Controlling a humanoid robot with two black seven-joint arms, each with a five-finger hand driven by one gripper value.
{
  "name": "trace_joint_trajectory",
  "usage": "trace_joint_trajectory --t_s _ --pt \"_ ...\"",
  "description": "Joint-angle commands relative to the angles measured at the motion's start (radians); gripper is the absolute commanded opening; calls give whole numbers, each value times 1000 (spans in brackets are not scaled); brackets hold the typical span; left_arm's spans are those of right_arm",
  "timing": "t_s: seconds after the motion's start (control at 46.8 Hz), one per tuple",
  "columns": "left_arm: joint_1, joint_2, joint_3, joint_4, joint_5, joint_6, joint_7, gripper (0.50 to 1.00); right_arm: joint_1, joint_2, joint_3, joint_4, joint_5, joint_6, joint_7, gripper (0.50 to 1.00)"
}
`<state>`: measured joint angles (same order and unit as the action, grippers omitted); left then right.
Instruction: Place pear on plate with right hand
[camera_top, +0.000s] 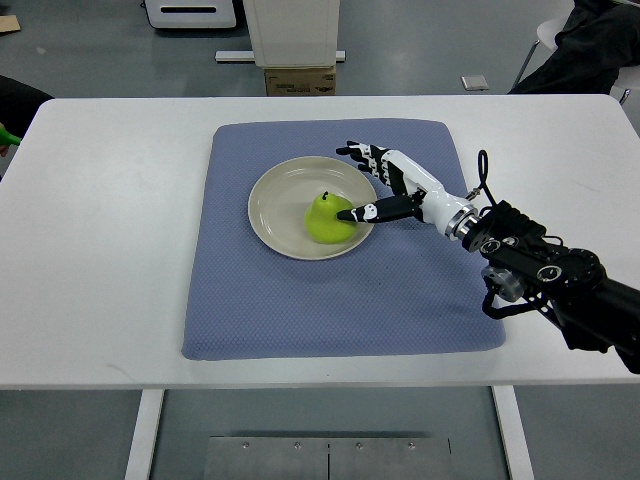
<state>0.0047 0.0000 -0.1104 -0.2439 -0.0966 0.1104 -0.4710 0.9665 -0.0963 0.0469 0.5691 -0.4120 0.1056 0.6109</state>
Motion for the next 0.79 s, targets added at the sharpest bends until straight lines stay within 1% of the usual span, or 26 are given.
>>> trace_joint_trajectory --t_s 0.0,0.214,0.385,0.449,0.556,0.641,0.77 --pt "0 0 0 0 0 0 0 1000 0 -23 1 0 1 11 0 1000" --pt "0 0 0 0 0 0 0 1000 -3 -91 7 0 2 36 0 1000" --pt "0 0 0 0 0 0 0 1000 -15 -120 120 -6 4 36 0 1000" --pt "0 0 0 0 0 0 0 1000 -20 -120 180 -12 6 22 0 1000" --pt "0 0 0 0 0 0 0 1000 -60 -118 339 -18 24 11 -103 1000" --pt "0 0 0 0 0 0 0 1000 -78 -114 464 -18 27 -6 -166 1000" --pt "0 0 0 0 0 0 0 1000 -84 -109 571 -15 27 -58 -229 1000"
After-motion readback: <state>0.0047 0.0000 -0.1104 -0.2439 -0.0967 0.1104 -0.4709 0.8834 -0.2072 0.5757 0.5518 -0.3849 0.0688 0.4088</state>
